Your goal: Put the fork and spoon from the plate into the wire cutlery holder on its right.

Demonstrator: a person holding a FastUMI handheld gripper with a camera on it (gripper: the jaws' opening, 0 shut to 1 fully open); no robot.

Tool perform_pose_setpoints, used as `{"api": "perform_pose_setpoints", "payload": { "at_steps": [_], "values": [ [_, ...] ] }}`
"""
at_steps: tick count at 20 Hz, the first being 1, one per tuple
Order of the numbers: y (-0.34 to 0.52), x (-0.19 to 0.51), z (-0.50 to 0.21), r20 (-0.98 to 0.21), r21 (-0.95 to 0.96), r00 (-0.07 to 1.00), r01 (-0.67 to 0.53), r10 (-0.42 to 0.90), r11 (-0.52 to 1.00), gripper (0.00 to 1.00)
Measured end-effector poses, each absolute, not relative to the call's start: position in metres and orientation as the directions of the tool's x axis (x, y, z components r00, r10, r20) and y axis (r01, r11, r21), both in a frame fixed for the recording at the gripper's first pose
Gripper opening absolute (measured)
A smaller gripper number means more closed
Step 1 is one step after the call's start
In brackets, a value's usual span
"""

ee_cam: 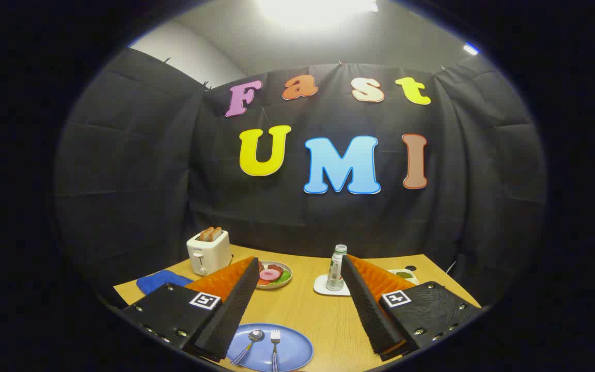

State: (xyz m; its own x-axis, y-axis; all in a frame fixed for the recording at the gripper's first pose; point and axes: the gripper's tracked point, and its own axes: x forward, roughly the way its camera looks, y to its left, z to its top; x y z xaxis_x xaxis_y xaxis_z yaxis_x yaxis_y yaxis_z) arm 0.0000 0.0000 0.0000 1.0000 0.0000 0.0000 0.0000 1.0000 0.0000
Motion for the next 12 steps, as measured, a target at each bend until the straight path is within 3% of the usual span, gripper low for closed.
{"api": "perform_pose_setpoints", "payload": {
  "at_steps": [12],
  "values": [
    [0.010,-0.001,-0.024,-0.084,-0.026,0.996,-0.042,0.040,0.999,0.98]
  ]
}}
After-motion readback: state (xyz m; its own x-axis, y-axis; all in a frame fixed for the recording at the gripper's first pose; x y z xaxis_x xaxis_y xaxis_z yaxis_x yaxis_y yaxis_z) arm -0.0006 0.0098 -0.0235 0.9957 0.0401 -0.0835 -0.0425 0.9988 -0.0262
